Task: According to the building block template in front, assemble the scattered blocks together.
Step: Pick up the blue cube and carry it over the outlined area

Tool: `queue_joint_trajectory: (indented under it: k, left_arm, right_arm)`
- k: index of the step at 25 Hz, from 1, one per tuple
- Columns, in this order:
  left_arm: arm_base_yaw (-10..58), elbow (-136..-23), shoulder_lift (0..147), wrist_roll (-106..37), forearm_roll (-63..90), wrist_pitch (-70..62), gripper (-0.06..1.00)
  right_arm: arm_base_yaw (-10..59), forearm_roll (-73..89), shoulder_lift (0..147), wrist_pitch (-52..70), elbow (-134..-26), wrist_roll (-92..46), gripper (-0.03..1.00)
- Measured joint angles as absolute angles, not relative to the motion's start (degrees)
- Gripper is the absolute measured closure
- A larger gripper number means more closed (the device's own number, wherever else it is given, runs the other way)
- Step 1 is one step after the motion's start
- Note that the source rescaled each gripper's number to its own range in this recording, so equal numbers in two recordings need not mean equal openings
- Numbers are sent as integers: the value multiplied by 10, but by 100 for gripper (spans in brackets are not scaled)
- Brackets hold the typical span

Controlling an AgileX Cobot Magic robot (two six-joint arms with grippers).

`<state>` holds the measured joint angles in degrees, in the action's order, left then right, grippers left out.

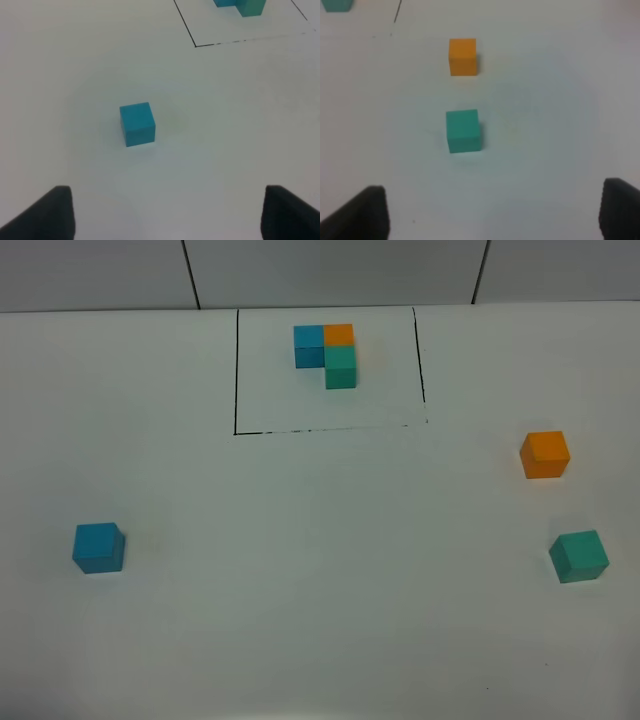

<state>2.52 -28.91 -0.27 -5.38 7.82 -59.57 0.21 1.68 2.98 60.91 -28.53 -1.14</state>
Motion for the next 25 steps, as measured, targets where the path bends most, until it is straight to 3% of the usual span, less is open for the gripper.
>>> queue_joint_trajectory:
  k: [25]
  left_arm:
    - [25, -289, 24, -53, 78, -596, 26]
  right_arm:
    - [2, 16, 30, 609, -285, -11, 25]
